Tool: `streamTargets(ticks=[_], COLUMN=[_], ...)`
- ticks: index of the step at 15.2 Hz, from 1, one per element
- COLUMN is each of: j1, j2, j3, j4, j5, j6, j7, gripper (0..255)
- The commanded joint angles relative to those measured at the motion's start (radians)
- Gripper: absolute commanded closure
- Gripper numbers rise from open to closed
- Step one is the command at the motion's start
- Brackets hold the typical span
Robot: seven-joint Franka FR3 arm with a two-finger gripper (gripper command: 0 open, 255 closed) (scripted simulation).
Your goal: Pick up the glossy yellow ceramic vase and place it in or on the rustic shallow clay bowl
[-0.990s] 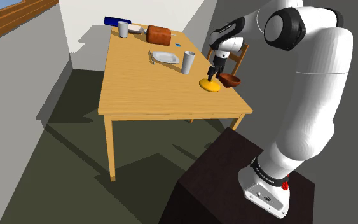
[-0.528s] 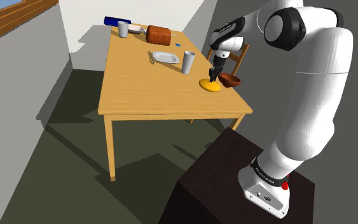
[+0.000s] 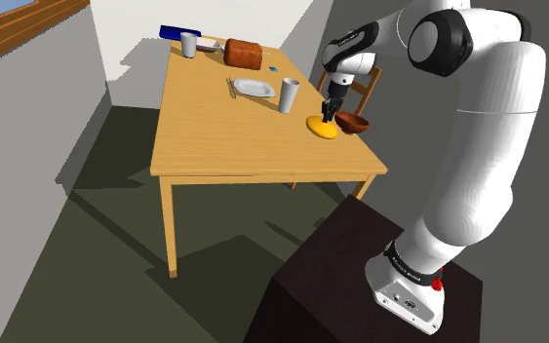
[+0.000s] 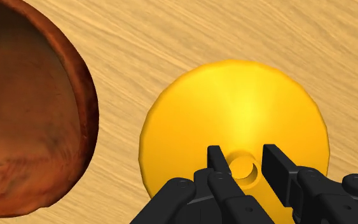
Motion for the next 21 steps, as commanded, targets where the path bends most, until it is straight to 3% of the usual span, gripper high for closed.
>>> streamTargets(ticks=[1, 21], j1=[0.002, 0.012], j2=[-0.014, -0.104], j3=[-0.004, -0.027], j4=[0.008, 0.16], j5=[-0.007, -0.056], j6=[-0.021, -0.253], j7=[0.003, 0.029], gripper=[255, 255])
